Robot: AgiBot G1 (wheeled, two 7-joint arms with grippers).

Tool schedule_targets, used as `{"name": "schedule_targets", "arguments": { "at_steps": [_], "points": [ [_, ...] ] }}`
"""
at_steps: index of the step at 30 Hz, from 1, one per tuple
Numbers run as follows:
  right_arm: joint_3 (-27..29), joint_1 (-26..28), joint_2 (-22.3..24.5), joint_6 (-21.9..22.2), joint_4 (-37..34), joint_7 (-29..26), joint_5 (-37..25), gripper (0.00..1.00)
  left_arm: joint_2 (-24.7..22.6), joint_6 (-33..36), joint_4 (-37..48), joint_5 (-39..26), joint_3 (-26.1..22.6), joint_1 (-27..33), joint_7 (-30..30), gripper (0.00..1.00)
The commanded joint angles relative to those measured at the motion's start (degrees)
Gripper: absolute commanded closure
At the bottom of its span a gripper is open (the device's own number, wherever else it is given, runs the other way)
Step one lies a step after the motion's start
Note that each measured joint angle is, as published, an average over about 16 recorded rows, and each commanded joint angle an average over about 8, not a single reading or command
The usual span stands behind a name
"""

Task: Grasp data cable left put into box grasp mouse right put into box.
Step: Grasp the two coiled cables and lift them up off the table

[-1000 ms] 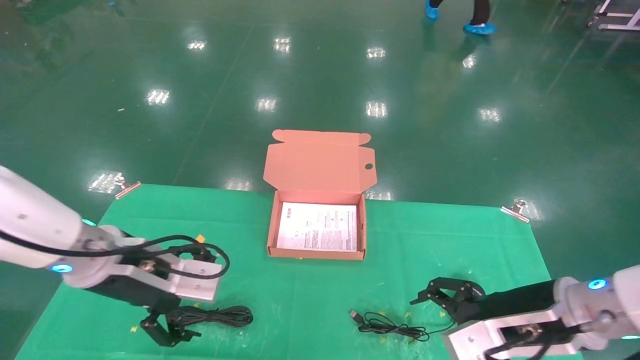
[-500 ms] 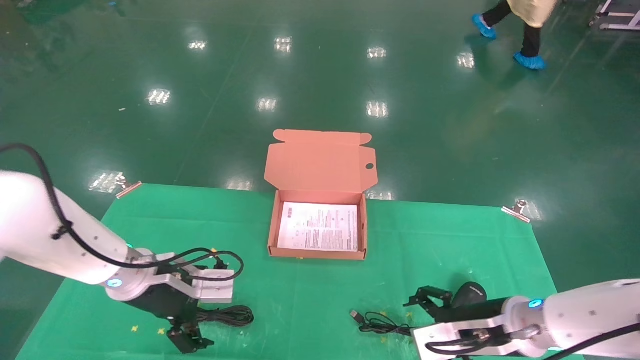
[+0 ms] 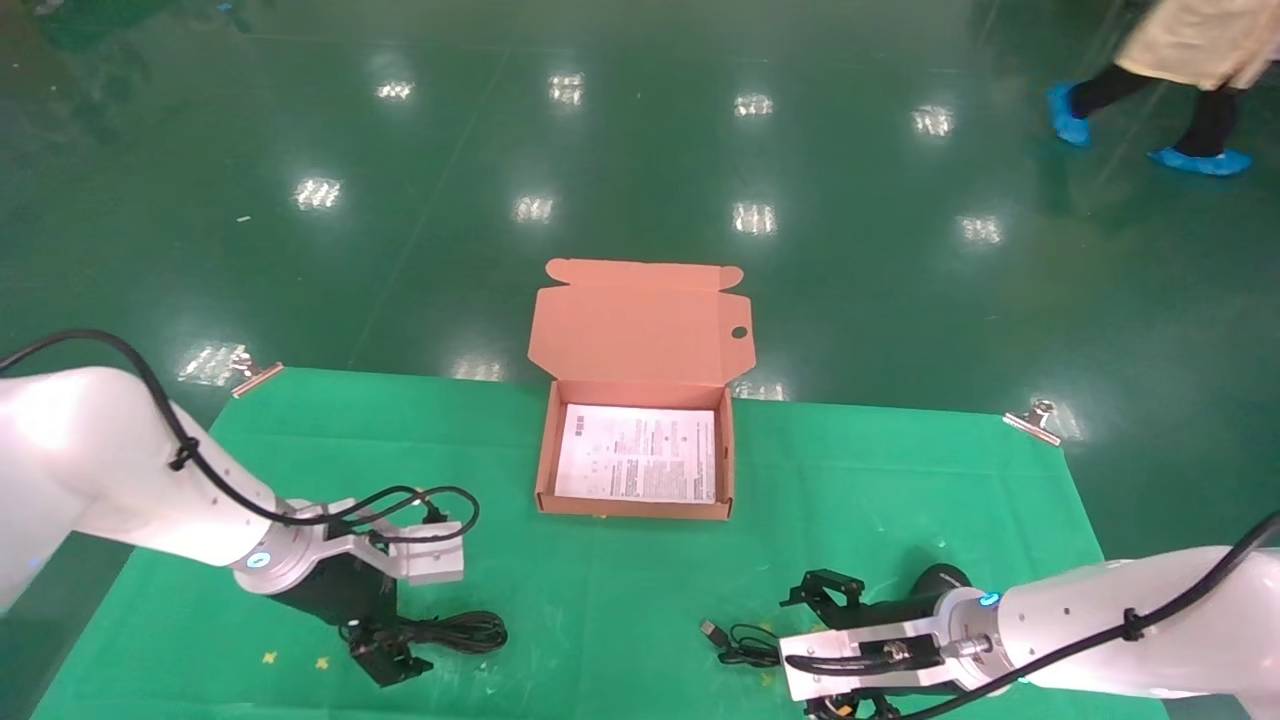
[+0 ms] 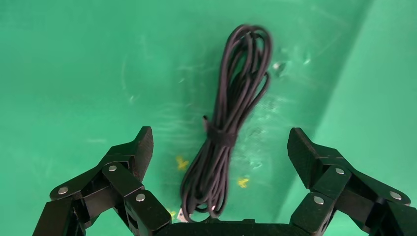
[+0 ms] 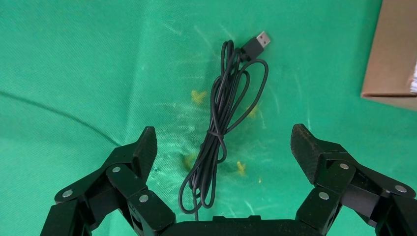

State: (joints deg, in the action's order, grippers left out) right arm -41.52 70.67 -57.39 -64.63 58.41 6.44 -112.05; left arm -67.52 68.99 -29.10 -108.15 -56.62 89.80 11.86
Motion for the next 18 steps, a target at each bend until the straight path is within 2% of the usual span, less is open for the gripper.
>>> {"name": "schedule_targets", "arguments": {
  "at_steps": [1,4,6,12,14,18],
  "points": [
    [-0.2,0.3,-0.8,0.6,-1.6,0.5,-0.5,0.00,-0.9,-0.9,2.8,0.0,0.0,0.3,-1.5,0.00],
    [-0.6,0.6,-1.8,1.5,-4.0,1.1,-1.4,0.00,-1.7,-2.4,6.1,0.0,0.1,0.4,-3.3,0.00],
    [-0.9,0.8,-2.4,2.1,-5.5,1.5,-2.0,0.03,-2.1,-3.4,8.0,0.0,0.1,0.3,-4.2,0.22],
    [-1.3,1.2,-3.6,3.5,-8.3,1.9,-3.4,0.76,-3.0,-5.1,12.1,0.0,0.3,0.1,-5.7,0.97],
    [-1.4,1.2,-3.8,3.7,-8.7,2.0,-3.6,0.98,-3.1,-5.4,12.7,0.0,0.3,0.1,-5.8,1.00],
    [-1.5,1.2,-3.8,3.8,-8.7,2.0,-3.7,1.00,-3.1,-5.4,12.6,0.1,0.3,0.0,-5.8,1.00]
  ]
}}
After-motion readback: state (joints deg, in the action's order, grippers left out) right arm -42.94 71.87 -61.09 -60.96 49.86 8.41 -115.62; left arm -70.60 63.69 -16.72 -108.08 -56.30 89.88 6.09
